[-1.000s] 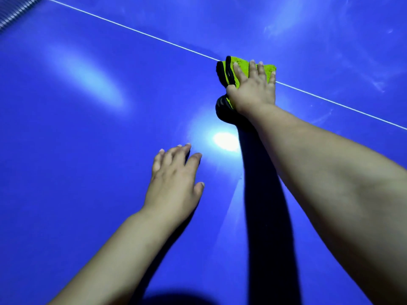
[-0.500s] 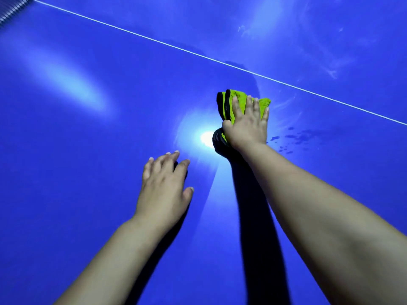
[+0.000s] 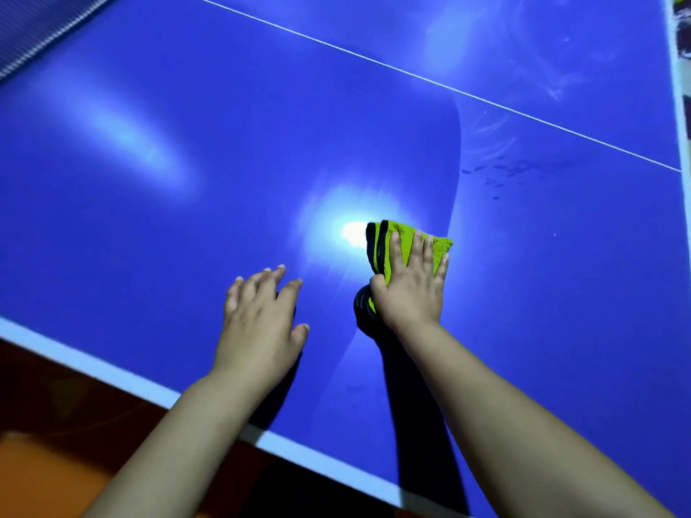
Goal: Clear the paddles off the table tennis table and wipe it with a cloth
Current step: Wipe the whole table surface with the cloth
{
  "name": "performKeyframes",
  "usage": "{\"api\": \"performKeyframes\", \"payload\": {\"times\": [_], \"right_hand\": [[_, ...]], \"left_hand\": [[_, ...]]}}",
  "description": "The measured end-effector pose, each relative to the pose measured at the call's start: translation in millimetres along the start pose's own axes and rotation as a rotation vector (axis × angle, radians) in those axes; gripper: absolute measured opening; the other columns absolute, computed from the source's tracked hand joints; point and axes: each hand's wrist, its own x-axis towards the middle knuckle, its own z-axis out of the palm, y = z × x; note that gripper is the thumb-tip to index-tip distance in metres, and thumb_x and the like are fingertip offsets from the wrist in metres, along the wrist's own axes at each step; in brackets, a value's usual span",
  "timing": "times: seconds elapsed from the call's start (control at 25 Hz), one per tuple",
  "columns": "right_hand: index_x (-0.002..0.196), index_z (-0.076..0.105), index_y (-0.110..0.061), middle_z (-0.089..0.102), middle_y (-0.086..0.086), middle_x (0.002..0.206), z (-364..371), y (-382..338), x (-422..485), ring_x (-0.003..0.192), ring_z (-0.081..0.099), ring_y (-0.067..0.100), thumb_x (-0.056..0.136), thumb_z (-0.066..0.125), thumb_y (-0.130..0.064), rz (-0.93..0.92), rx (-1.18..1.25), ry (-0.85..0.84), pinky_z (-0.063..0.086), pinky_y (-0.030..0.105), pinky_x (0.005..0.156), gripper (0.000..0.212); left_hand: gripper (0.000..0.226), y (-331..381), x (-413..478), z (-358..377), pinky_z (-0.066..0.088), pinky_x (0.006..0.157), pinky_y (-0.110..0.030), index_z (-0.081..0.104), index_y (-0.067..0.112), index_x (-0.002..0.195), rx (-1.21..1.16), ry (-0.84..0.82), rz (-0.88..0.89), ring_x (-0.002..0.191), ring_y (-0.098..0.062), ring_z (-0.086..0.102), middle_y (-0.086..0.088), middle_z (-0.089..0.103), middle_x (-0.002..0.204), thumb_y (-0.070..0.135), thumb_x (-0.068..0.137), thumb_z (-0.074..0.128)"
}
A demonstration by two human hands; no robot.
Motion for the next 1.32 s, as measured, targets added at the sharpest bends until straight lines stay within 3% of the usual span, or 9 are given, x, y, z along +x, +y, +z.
{"api": "performKeyframes", "payload": {"times": [0.24,0.44,0.68,0.88,1.04,1.32], "right_hand": [[0.154,0.002,-0.025,-0.004,0.012,0.16,25.4,-27.1,-121.4,0.148,-0.009,0.027,0.083,0.027,-0.044,-0.026,-0.01,-0.036,-0.016,0.049,0.115,0.077],[0.14,0.049,-0.018,0.042,0.02,0.146,39.6,-40.0,-192.6,0.137,0.037,0.035,0.067,0.036,-0.043,-0.045,0.023,0.004,0.016,0.054,0.11,0.078],[0.139,0.049,-0.016,0.042,0.019,0.145,45.2,-33.1,-245.8,0.138,0.036,0.032,0.068,0.036,-0.038,-0.035,0.067,-0.085,0.018,0.053,0.11,0.075],[0.144,0.041,-0.02,0.038,0.019,0.149,34.2,-16.5,-187.6,0.141,0.029,0.034,0.069,0.047,-0.042,0.208,0.132,-0.023,0.007,0.054,0.112,0.078],[0.153,0.001,-0.032,-0.009,0.01,0.16,16.3,12.8,-111.2,0.147,-0.013,0.027,0.084,0.034,-0.047,0.198,0.12,-0.033,-0.019,0.051,0.113,0.078],[0.152,-0.001,-0.033,-0.01,0.008,0.161,-17.1,56.3,44.3,0.147,-0.016,0.024,0.088,0.037,-0.051,0.115,0.071,0.012,-0.015,0.051,0.115,0.077]], "left_hand": [[0.06,-28.4,-88.7,-12.0,0.006,0.114,-0.042,0.044,0.019,0.136,0.023,-0.001,-0.029,0.138,-0.025,0.022,-0.006,0.031,0.149,0.035,0.082,0.064],[0.059,-29.8,-121.1,-15.1,0.018,0.111,-0.049,0.055,0.015,0.127,0.043,0.012,-0.002,0.132,-0.03,0.036,-0.011,0.044,0.141,0.03,0.074,0.072],[0.06,0.9,-111.0,-15.2,0.004,0.114,-0.041,0.034,0.022,0.141,0.061,-0.092,0.073,0.14,-0.022,0.015,-0.003,0.022,0.153,0.038,0.087,0.055],[0.061,27.5,-70.1,-9.2,0.004,0.114,-0.039,0.031,0.025,0.142,0.097,-0.131,0.096,0.14,-0.021,0.014,-0.001,0.02,0.153,0.041,0.088,0.052],[0.063,46.4,-25.5,2.6,0.005,0.114,-0.04,0.028,0.024,0.144,0.109,-0.169,0.078,0.14,-0.022,0.015,-0.002,0.019,0.153,0.04,0.088,0.053],[0.078,109.4,82.2,27.3,0.003,0.115,-0.041,0.011,0.024,0.149,0.104,-0.163,0.092,0.141,-0.024,0.008,-0.003,0.004,0.156,0.041,0.087,0.056]]}}
